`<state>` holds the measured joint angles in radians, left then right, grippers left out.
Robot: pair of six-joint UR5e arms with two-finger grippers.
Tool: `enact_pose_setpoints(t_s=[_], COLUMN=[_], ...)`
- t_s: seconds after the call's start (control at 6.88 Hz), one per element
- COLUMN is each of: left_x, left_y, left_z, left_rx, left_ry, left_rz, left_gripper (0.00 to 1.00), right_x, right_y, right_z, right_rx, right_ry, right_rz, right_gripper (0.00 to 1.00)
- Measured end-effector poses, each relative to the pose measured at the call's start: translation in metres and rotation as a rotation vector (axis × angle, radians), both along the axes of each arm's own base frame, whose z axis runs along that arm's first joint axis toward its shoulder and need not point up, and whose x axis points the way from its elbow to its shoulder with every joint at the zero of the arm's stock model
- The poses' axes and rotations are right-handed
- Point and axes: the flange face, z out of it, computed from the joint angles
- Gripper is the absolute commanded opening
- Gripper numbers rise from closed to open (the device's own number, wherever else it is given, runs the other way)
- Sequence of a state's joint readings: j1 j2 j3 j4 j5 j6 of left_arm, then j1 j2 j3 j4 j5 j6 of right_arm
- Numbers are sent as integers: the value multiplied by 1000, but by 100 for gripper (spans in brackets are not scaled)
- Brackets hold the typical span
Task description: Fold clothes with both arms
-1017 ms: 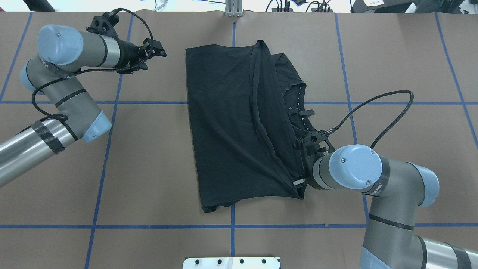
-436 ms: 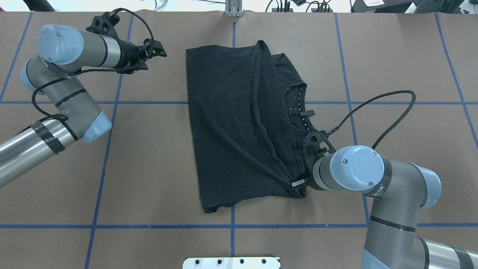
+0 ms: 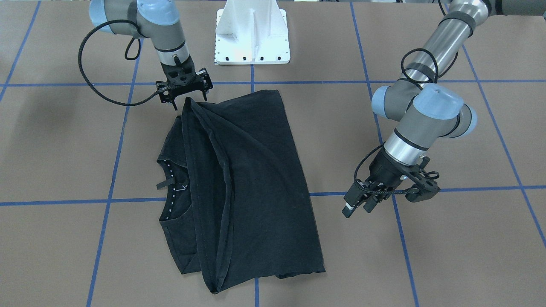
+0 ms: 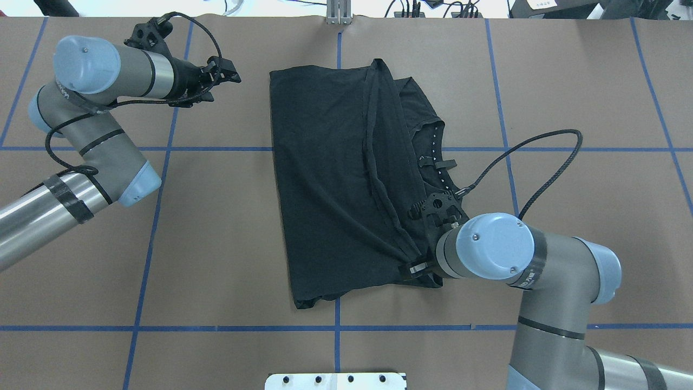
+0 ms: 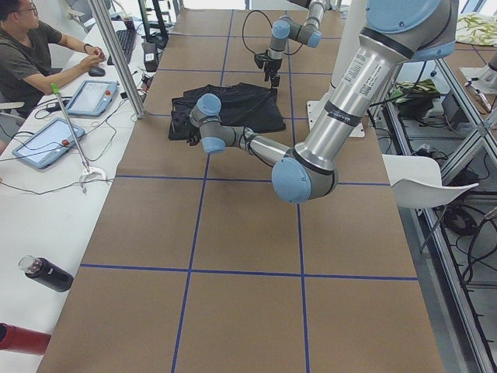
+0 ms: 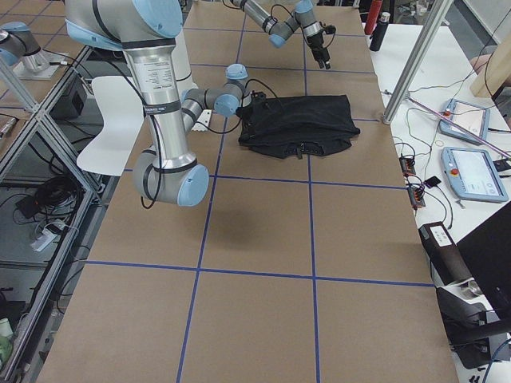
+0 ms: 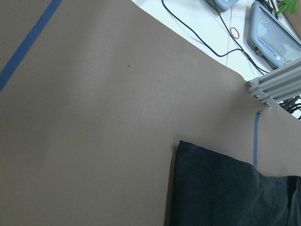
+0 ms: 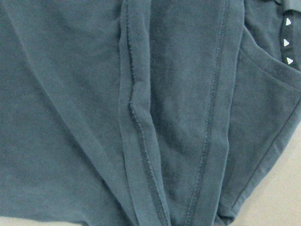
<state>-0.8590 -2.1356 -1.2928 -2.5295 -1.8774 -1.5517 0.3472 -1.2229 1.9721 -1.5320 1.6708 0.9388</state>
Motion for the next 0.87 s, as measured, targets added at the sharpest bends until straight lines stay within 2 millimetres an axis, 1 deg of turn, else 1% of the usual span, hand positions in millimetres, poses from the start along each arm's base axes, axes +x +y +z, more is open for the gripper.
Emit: enact_pose_setpoints(t_s=[0.15,0.29,0.58,0.87], left_x=[0,0,0,0], left_y=[0,0,1,1], left_z=[1,3,7,8], left_rx=[-1,-3,-8,-8], left_ry=[-1,-4,-7,-8], left_rz=[0,0,1,2], left_gripper=[86,86,86,86], right_x=[-8,-14,-24,-35], right_y=[1,4,8,7], right_z=[-9,-12,-11,-10], right_rx=[43,98,182,215], right_ry=[29,59,111,133], right_rz=[-21,-40,-66,-76], right_gripper=[27,27,28,29])
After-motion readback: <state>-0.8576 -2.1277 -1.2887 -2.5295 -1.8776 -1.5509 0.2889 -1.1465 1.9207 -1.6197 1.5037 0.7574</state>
